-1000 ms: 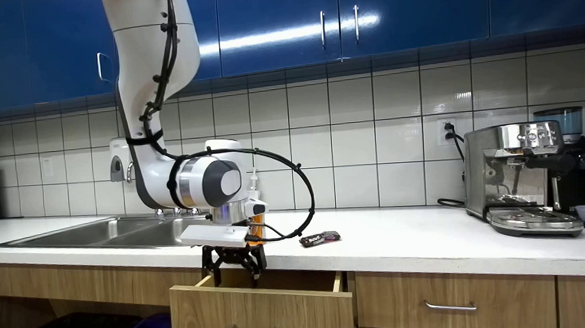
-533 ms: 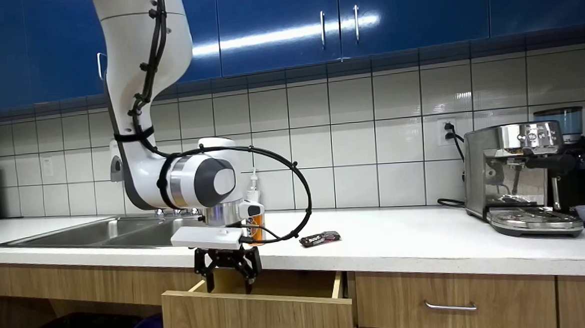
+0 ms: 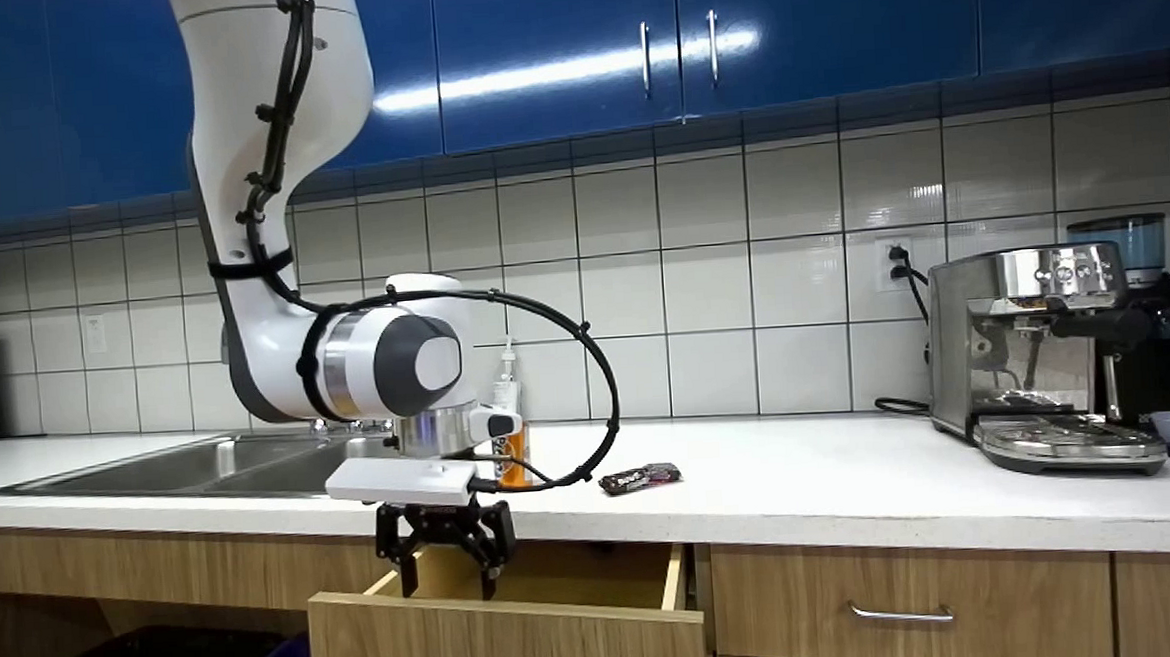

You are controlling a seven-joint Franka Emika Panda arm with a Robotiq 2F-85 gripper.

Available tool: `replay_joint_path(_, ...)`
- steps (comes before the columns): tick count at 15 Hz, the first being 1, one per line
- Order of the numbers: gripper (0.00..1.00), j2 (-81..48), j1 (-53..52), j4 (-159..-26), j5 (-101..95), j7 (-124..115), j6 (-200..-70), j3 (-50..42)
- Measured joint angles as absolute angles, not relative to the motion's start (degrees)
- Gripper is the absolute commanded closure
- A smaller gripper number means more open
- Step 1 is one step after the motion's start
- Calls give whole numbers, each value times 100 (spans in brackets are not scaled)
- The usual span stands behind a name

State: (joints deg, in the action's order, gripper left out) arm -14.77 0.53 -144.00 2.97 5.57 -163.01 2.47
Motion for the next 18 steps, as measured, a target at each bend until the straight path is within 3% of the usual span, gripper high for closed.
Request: replay_joint_path(18,0,-1198,18,-14789,323,556,-16300,245)
